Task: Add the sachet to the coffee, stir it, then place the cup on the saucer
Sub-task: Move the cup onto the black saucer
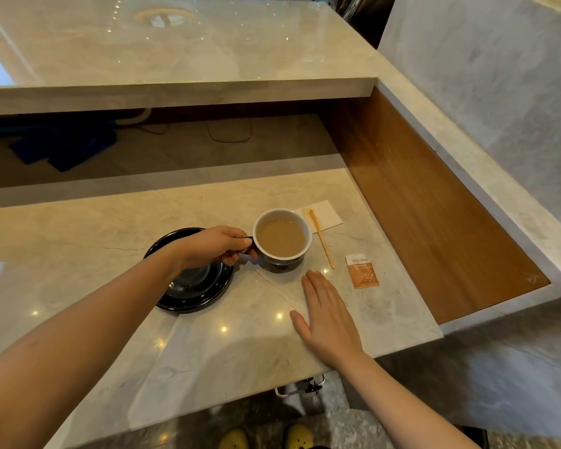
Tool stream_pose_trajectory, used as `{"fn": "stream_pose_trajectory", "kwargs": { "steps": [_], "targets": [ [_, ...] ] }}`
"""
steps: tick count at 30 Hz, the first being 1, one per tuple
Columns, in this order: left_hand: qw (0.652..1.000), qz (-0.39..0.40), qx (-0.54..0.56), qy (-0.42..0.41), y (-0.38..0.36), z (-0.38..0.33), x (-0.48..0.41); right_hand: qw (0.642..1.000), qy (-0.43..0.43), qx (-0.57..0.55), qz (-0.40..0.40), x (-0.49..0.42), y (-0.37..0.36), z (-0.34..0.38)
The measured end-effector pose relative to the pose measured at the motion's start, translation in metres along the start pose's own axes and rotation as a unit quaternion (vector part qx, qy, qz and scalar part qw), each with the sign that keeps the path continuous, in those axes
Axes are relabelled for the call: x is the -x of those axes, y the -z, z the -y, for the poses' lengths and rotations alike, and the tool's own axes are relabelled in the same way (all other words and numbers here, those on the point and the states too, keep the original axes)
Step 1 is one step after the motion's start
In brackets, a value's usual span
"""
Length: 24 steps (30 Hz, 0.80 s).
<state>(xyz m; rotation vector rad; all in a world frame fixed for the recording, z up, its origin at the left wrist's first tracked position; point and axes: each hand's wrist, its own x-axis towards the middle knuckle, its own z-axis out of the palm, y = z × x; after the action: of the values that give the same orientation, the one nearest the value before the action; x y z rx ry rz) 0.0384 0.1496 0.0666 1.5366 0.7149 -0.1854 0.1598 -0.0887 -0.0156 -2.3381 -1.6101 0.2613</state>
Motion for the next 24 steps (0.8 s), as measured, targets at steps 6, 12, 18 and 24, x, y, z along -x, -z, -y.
{"fn": "stream_pose_trajectory", "kwargs": {
  "steps": [6, 12, 18, 24],
  "targets": [
    [0.998, -0.022, 0.053, -0.032, 0.010, 0.003, 0.023, 1.000, 0.002, 0.018, -0.001, 0.000, -0.001, 0.000],
    [0.996, -0.037, 0.080, -0.019, 0.028, 0.021, 0.057, 1.000, -0.013, -0.008, -0.004, 0.000, -0.001, 0.001],
    [0.992, -0.062, 0.110, -0.014, 0.044, 0.046, 0.087, 0.993, -0.035, -0.072, -0.088, -0.026, 0.000, 0.039],
    [0.987, -0.093, 0.132, 0.001, 0.058, 0.071, 0.102, 0.921, -0.126, -0.370, -0.002, -0.055, -0.002, 0.092]
  ]
}}
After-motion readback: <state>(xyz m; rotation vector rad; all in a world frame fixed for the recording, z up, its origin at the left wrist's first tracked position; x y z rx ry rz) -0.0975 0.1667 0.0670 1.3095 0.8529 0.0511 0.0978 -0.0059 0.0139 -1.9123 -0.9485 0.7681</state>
